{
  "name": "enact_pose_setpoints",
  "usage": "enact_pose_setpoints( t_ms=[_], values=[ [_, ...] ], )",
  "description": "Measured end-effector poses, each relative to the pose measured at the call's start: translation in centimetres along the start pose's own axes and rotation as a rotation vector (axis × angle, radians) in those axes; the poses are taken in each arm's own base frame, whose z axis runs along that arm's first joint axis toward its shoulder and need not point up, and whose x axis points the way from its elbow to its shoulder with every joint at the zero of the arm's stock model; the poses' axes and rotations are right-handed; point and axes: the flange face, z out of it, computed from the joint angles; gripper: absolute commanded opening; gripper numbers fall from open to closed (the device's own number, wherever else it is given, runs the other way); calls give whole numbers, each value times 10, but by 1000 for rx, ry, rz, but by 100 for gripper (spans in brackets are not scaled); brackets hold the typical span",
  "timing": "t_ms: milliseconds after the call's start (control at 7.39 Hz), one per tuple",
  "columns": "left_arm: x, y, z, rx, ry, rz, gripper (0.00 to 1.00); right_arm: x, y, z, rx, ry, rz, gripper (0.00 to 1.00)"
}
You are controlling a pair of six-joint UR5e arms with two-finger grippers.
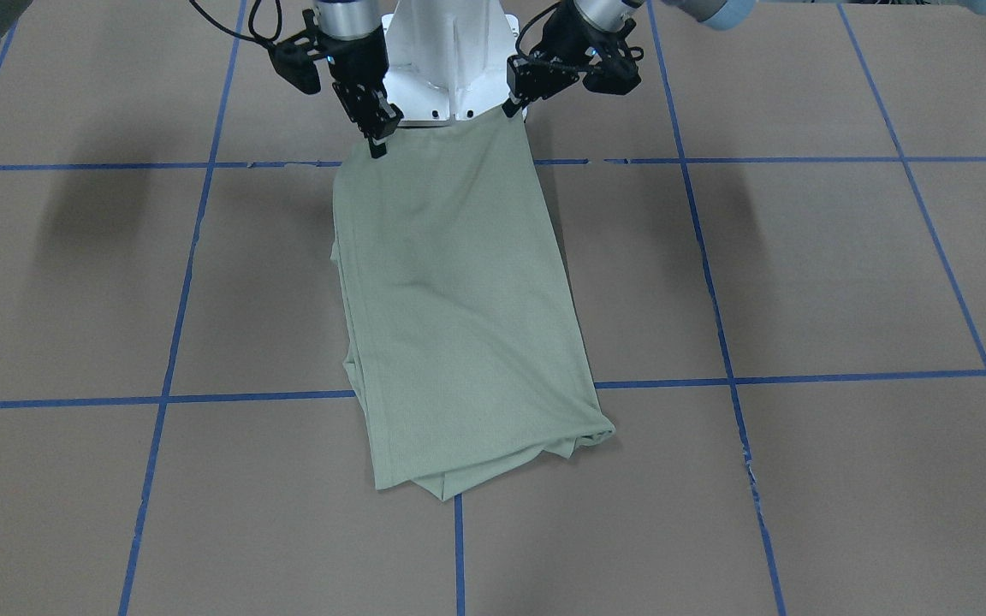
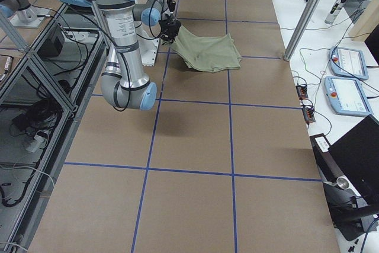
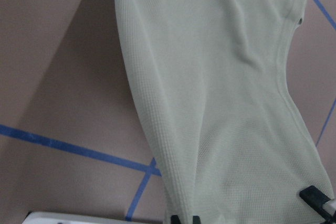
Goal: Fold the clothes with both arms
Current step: 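Lift the near edge with both grippers and fold it away from the robot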
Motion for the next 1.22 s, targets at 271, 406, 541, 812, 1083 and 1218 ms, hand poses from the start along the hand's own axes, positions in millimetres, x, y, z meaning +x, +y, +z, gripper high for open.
enact_pose_setpoints(
  t_ms=[271, 406, 541, 812, 1083, 1218],
  values=[
    [18, -24, -7, 56, -7, 68, 0, -23, -9, 10, 40, -2, -25, 0],
    [30, -50, 3, 111, -27, 108, 0, -49, -23, 25, 77, -17, -35, 0],
    [43, -83, 16, 170, -52, 153, 0, -79, -40, 41, 120, -29, -46, 0],
    [59, -164, 55, 277, -138, 228, 0, -143, -68, 90, 192, -37, -57, 0],
    [53, -236, 91, 335, -208, 287, 0, -195, -92, 160, 237, -30, -54, 0],
    [50, -263, 100, 354, -228, 308, 0, -211, -101, 185, 252, -25, -56, 0]
  ],
)
